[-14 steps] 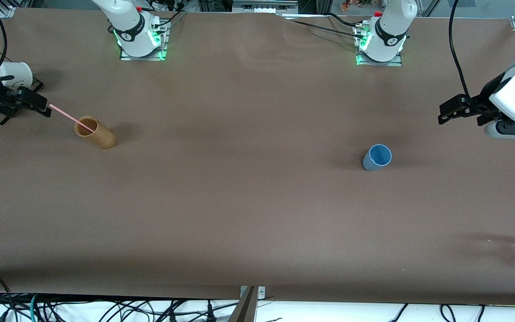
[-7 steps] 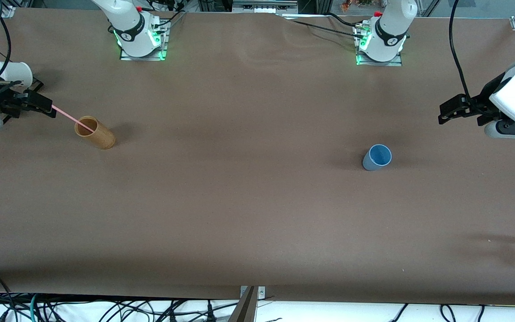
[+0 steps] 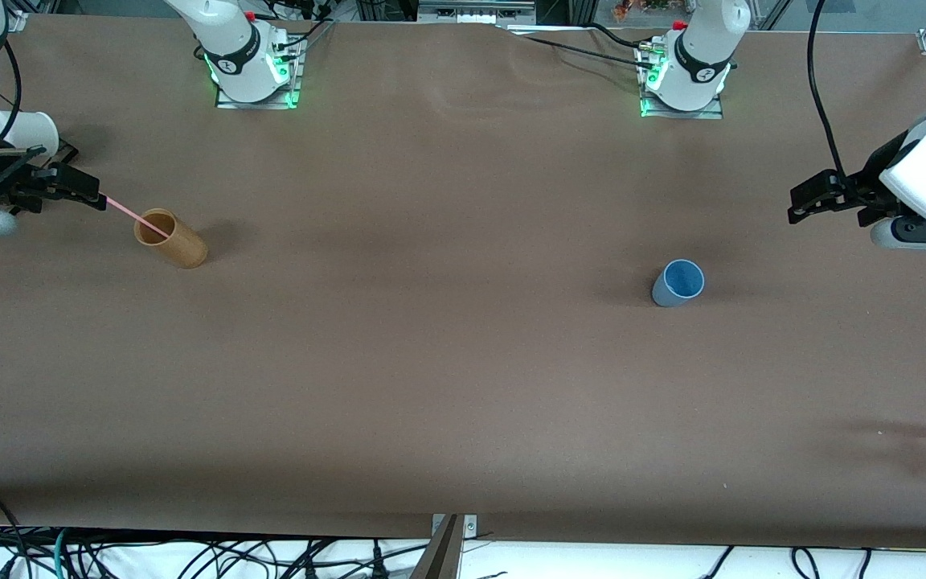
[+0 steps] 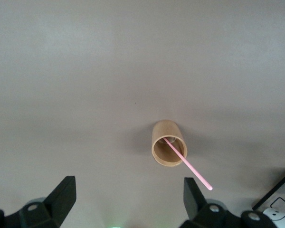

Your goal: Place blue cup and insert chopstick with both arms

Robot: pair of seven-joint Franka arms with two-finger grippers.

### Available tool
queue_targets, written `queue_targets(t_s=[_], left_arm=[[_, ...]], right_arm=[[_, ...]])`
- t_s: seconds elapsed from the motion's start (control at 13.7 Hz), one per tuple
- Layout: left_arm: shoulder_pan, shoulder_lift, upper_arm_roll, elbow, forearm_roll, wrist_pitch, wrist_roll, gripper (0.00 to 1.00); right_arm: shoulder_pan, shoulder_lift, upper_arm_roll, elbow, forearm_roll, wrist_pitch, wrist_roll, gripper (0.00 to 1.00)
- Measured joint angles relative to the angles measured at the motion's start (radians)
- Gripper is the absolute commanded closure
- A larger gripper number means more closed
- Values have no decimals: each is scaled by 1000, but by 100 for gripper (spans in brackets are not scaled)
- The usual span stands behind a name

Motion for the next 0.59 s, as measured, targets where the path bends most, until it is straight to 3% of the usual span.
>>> queue_targets(t_s=[0.22,0.59], left_arm=[[0,5,0,0,0,0,0,0],[-20,93,-5,-2,-32,3,0,0]], right_arm=[[-1,2,-2,-1,0,-46,-55,0],[-8,16,-34,-55,-17,-92,-462,0]])
